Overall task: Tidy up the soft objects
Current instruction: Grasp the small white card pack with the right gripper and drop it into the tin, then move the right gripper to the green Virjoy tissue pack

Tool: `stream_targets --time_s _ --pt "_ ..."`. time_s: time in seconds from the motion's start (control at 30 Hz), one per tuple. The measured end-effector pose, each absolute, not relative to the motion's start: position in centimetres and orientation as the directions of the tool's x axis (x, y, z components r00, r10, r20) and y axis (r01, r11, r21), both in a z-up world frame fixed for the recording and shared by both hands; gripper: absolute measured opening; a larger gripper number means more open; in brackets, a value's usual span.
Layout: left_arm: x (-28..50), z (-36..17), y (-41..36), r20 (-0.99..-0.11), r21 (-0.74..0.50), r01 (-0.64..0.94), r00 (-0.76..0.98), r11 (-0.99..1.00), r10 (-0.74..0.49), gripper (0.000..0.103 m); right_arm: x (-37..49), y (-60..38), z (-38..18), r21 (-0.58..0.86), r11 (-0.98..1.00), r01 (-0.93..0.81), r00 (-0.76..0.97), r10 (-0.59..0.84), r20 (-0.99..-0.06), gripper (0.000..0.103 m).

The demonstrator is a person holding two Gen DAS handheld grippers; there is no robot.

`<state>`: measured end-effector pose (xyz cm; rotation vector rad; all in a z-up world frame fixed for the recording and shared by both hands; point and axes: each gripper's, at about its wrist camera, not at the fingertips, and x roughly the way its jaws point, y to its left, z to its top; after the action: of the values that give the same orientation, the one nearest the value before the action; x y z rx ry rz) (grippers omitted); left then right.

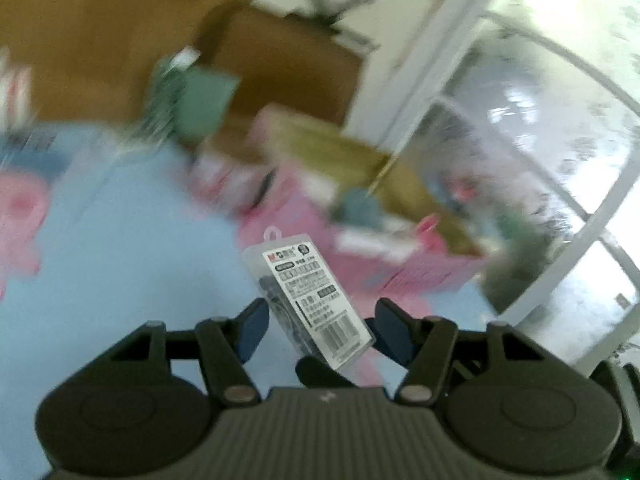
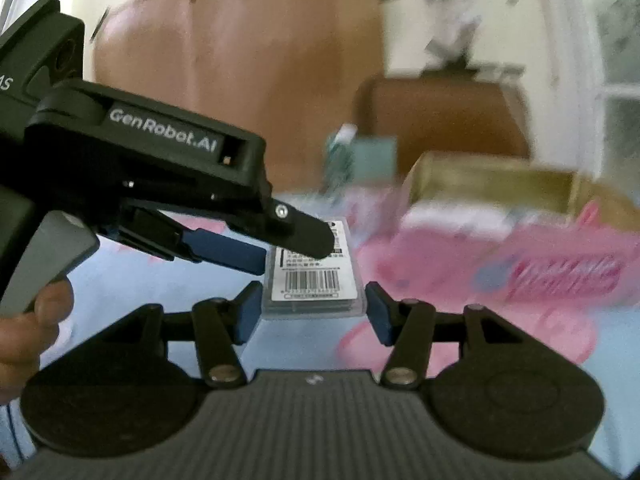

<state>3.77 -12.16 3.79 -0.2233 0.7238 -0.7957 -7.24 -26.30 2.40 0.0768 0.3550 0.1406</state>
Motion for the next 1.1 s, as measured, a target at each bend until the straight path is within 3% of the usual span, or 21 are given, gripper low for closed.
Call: stream_targets --time_s 0.13,0.2,0.3,0.37,0.43,0.63,0.77,0.9,1.0,1.1 --pt "5.0 6.9 -16.9 -0.473 -0.367 0.654 0.481 0.662 -0.738 0.06 -6.4 -29.2 4.2 0.073 0.997 -0.028 0.966 0.046 -0.255 0.058" --pt "6.0 7.3 -19.5 -0.469 -0.347 0.677 0.474 0.649 -0.746 0.066 -4.6 -30.7 4.5 0.061 0.998 0.024 0.972 -0.009 -0.236 0.058" --pt "7.4 6.9 -22.9 -0.489 -0.296 0.666 0.51 0.684 -0.708 0.082 -1.2 -33.0 3.9 0.015 0.993 0.119 0.966 -0.112 -0.233 0.059" --pt "7.8 6.3 -24.0 -0.505 -0.24 0.638 0.562 0.732 -0.655 0.082 1.1 -33.9 2.8 -0.054 0.977 0.204 0.946 -0.211 -0.248 0.068" --pt "7.9 5.7 -23.2 -0.513 -0.228 0.609 0.589 0.76 -0.625 0.082 1.7 -34.9 2.2 -0.063 0.962 0.265 0.921 -0.272 -0.277 0.069" --pt "8.0 4.4 -18.2 -0.482 -0.222 0.565 0.645 0.795 -0.593 0.091 -1.2 -36.5 1.7 0.057 0.959 0.278 0.938 -0.258 -0.23 0.069" --pt "9.1 2.4 -12.7 -0.524 -0.189 0.466 0.697 0.864 -0.49 0.091 -1.1 -35.2 2.7 0.089 0.968 0.234 0.954 -0.211 -0.215 0.069" --pt "10.5 0.5 -6.6 -0.548 -0.101 0.309 0.776 0.946 -0.312 0.091 -0.8 -31.9 4.9 0.092 0.99 0.104 0.979 -0.085 -0.186 0.069" --pt "11.1 -0.1 -3.2 -0.515 -0.054 0.215 0.831 0.975 -0.212 0.093 1.3 -29.2 5.8 0.105 0.994 -0.029 0.973 0.052 -0.224 0.069" --pt "11.3 -0.7 -1.0 -0.489 -0.089 0.158 0.853 0.984 -0.181 0.097 5.3 -26.3 5.9 0.144 0.983 -0.118 0.935 0.159 -0.319 0.069"
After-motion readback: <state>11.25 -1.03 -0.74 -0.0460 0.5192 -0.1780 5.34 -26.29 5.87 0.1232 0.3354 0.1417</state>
